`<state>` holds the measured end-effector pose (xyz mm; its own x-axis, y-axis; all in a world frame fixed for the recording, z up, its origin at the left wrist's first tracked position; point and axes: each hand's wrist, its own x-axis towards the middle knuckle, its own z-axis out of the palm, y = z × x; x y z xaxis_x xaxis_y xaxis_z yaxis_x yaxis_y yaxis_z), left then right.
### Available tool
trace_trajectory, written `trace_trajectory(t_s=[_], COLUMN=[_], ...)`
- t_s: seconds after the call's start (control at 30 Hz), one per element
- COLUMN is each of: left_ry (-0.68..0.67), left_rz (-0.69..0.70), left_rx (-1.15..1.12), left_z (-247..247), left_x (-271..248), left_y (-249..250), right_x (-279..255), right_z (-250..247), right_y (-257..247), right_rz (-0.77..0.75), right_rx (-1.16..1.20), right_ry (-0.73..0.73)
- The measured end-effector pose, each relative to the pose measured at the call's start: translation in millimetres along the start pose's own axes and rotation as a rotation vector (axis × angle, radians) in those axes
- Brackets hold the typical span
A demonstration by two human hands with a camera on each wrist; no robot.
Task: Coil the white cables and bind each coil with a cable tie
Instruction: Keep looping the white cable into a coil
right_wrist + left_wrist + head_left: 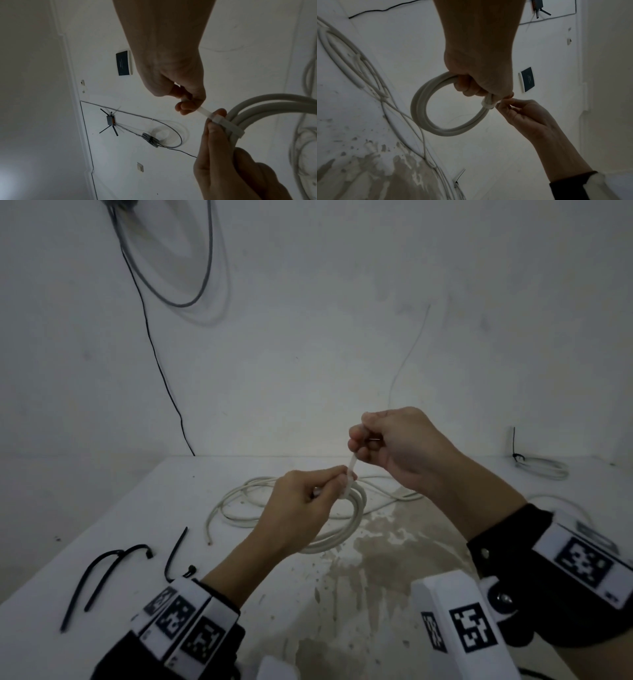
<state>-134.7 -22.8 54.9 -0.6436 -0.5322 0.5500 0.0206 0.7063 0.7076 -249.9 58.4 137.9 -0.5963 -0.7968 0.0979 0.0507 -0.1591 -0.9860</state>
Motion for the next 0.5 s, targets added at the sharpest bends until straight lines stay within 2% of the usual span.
trace_trajectory(t_s=[0.13,0.5], left_ry=[0.016,0.051], left_rz=[-0.02,0.051], left_rx=[0.005,-0.01], left_z=[1,-1], left_x=[1,9], left_y=[3,23], right_x=[3,29], right_z=[1,-1], right_y=[-1,-16], right_rz=[0.028,0.198], right_rx=[0.027,0.145], right_ry=[0.027,0.158])
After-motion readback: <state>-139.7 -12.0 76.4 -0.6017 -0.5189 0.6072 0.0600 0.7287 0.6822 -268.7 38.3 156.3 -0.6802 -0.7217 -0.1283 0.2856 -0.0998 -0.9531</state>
